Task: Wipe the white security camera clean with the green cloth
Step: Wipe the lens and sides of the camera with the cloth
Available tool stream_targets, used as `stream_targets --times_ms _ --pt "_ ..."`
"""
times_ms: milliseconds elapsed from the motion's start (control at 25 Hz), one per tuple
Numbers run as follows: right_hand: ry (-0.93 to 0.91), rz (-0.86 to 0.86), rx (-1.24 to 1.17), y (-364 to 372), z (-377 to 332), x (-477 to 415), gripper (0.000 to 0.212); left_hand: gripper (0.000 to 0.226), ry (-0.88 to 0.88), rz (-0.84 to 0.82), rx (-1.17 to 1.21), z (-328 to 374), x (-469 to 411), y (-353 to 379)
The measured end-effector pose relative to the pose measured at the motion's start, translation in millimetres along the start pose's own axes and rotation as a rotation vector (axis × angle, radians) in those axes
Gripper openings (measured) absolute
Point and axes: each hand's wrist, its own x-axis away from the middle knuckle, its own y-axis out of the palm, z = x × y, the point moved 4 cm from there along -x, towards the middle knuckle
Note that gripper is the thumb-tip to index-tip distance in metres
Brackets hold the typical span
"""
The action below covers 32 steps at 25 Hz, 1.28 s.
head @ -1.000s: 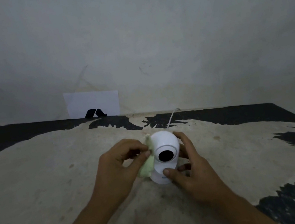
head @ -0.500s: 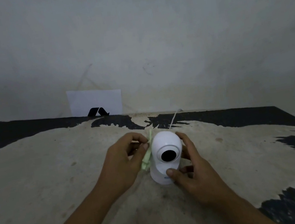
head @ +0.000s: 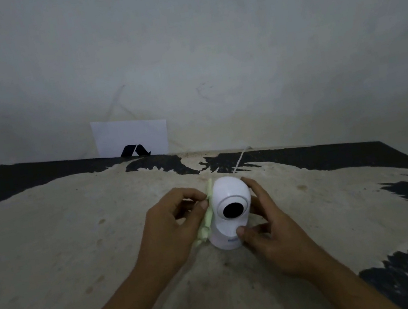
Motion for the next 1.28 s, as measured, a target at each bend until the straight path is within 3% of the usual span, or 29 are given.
stream_targets --times_ms 200,400,560,720,1040,1280 --pt "-0.012 0.021 -0.044 0.6 -0.4 1.1 0.079 0.013 0.124 -0.019 -0.126 4.3 22.2 5.0" --pt "-0.065 0.003 -0.081 -3.9 1.6 1.9 0.078 0.026 -0.06 0.081 -0.133 6.2 32.3 18.1" --pt "-0.039 0.003 -0.302 -7.2 6.2 0.3 0.051 0.04 -0.08 0.118 -0.142 12.1 34.1 31.9" --pt "-0.03 0.062 -0.222 -8.0 5.0 -1.7 0.041 0.05 -0.023 0.116 -0.196 17.2 34.3 40.7" --pt "-0.049 0.065 -0.191 -8.0 2.7 -2.5 0.039 0.04 -0.105 0.166 -0.181 6.6 34.4 8.9" --pt "-0.049 0.068 -0.188 -7.5 3.5 -1.9 0.04 0.039 -0.087 0.138 -0.164 16.2 28.6 32.8"
